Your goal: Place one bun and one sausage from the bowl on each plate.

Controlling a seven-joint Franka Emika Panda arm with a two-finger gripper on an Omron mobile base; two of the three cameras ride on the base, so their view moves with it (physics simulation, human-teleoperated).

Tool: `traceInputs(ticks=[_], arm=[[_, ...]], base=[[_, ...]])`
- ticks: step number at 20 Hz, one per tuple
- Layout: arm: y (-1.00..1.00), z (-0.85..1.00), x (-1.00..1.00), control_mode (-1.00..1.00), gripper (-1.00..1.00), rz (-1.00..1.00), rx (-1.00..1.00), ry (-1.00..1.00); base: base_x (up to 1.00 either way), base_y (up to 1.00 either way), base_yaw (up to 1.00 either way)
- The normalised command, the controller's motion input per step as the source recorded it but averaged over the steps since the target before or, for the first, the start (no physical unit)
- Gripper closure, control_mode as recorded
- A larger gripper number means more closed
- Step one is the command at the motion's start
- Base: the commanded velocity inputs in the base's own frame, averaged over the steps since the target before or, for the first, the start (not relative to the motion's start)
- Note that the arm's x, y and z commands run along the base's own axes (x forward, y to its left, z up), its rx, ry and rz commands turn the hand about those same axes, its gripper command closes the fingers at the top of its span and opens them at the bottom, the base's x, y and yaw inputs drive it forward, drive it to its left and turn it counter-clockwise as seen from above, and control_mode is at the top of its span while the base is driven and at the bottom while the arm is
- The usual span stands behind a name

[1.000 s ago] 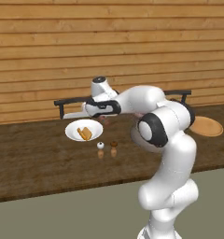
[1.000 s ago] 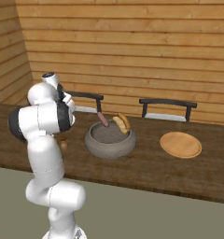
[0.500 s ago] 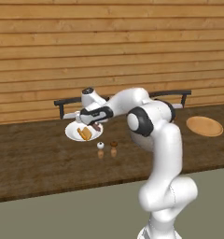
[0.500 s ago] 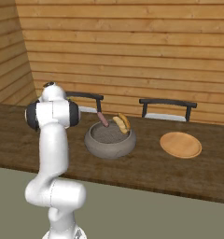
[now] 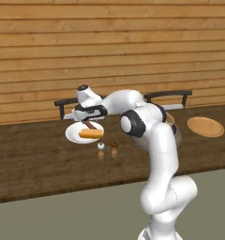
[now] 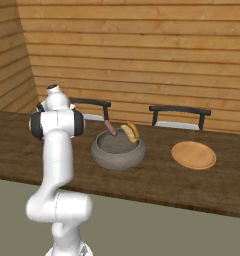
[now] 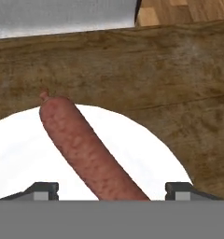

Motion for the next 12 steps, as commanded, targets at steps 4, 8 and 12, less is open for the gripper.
traceInputs(ticks=[4, 8, 12], arm=[[-0.27, 0.61, -0.41, -1.00, -1.00, 0.00, 0.00, 0.00], [-0.88, 0.69, -1.00, -1.00, -1.00, -0.06, 0.01, 0.00], [-1.00, 0.54, -1.00, -1.00, -1.00, -0.01, 0.02, -0.02]], base=[[0.00, 0.00, 0.00], [0.00, 0.00, 0.00], [0.00, 0.00, 0.00]])
